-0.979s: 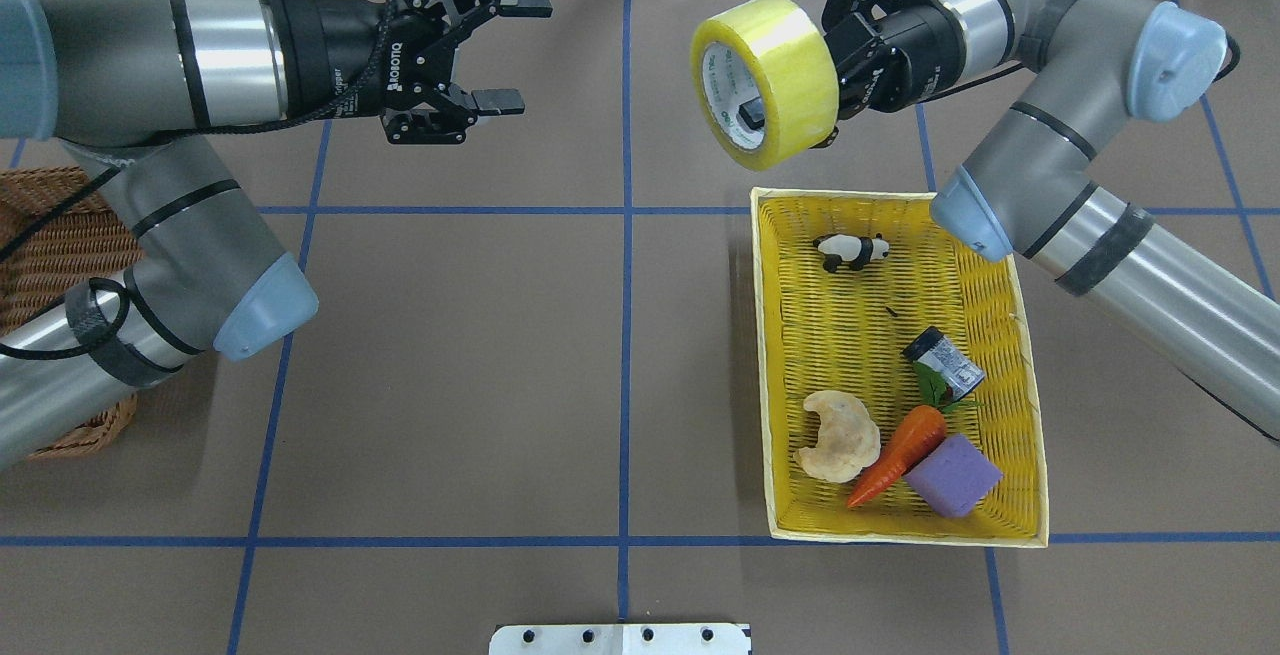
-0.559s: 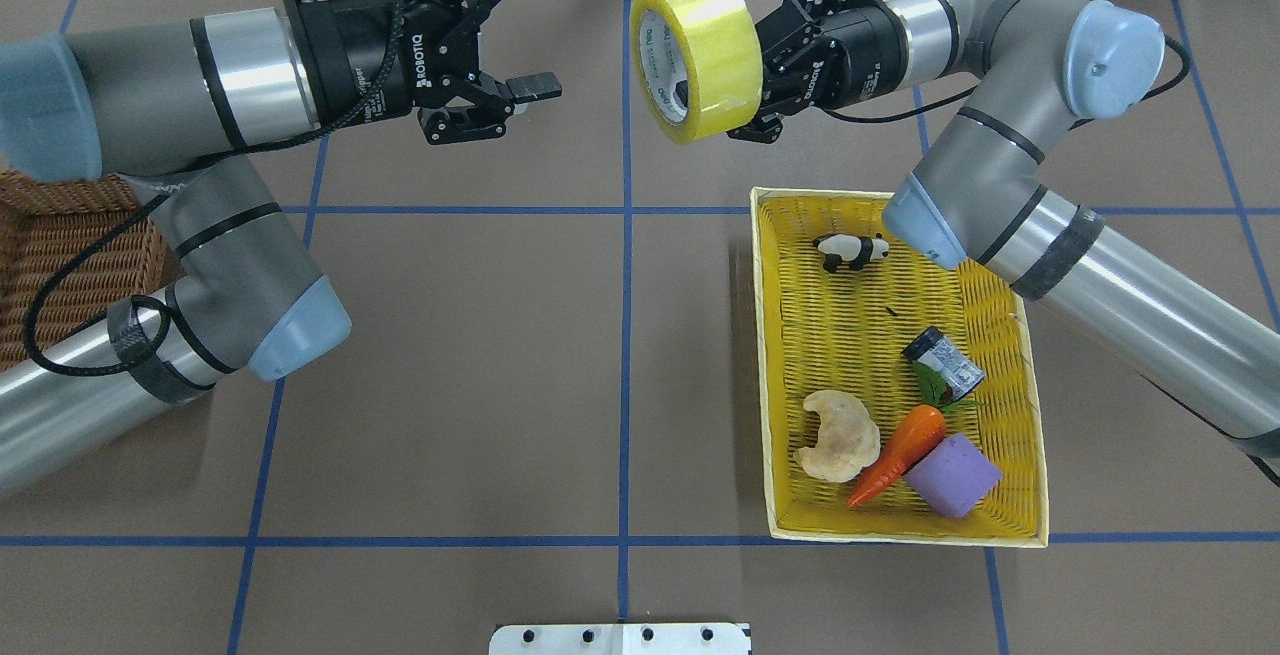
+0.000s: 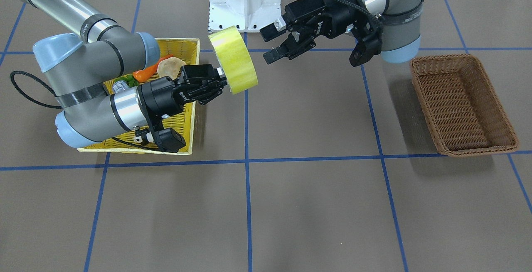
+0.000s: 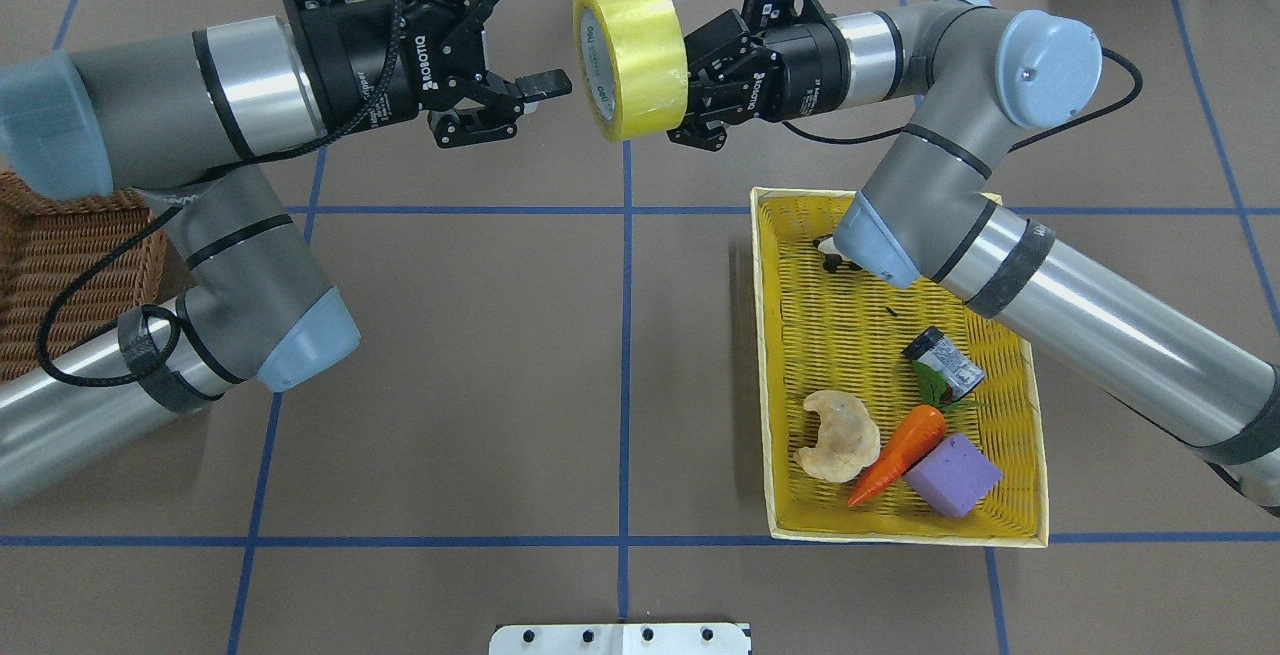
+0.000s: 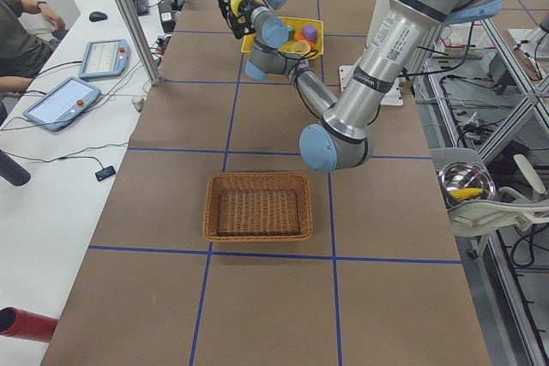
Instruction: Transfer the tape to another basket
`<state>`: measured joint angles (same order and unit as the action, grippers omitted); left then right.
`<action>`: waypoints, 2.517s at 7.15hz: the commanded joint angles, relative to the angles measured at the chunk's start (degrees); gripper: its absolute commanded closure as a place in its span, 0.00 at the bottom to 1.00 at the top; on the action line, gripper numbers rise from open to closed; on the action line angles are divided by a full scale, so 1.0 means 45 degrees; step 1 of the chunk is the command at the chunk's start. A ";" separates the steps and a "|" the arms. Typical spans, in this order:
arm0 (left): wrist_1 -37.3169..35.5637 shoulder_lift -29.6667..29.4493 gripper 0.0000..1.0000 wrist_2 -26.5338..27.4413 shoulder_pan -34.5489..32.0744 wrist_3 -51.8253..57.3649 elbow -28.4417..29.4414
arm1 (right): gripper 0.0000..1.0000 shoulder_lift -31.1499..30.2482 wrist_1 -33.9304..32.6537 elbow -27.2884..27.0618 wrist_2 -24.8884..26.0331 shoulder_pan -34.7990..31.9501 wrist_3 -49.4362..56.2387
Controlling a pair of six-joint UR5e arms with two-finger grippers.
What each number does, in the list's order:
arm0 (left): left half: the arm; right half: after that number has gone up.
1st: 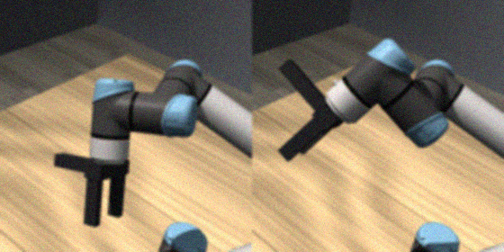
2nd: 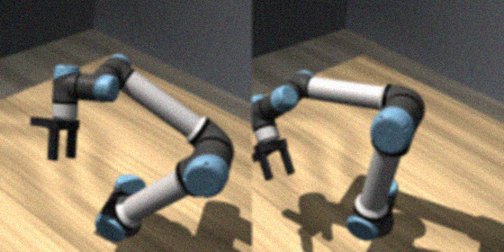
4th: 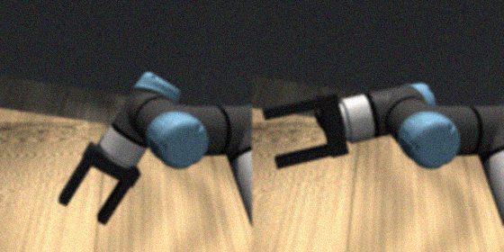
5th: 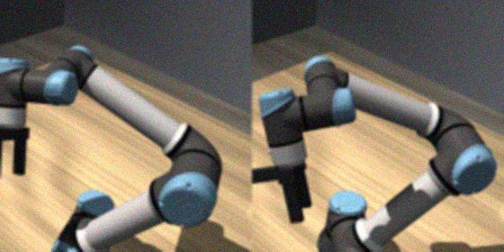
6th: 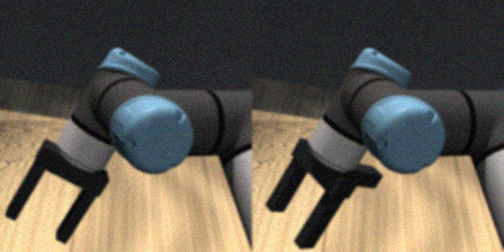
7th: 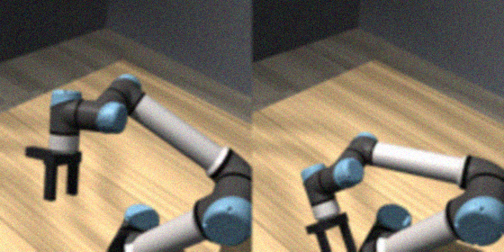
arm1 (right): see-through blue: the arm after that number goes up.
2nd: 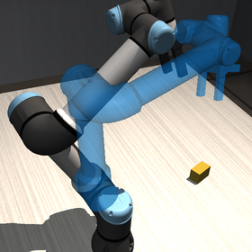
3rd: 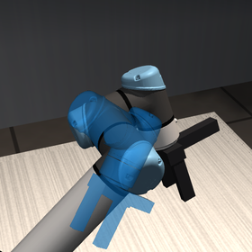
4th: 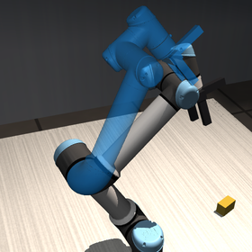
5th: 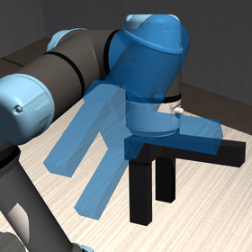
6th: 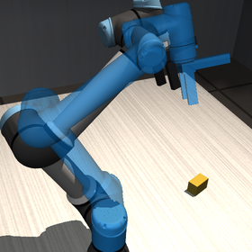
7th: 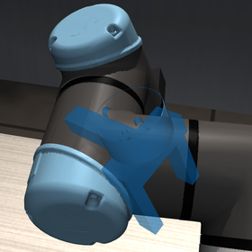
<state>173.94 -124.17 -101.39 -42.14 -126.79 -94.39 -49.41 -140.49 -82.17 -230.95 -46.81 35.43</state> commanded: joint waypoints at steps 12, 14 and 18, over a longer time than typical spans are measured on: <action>0.0507 0.0365 1.00 0.0519 0.0283 -0.0007 -0.0156 | 0.01 0.0415 -0.1943 -0.0430 -0.0182 0.0521 0.0702; 0.1478 0.1261 1.00 0.0461 0.0245 0.0032 -0.0313 | 0.01 -0.0110 -0.1924 -0.0819 -0.0162 0.0326 0.0701; 0.2383 0.4241 1.00 -0.0140 -0.0512 0.1273 -0.0816 | 0.01 -0.1207 -0.1904 -0.1954 0.2325 -0.1387 0.0779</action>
<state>184.58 -110.70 -100.20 -42.43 -124.58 -96.32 -54.29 -149.03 -90.07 -226.49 -49.82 38.91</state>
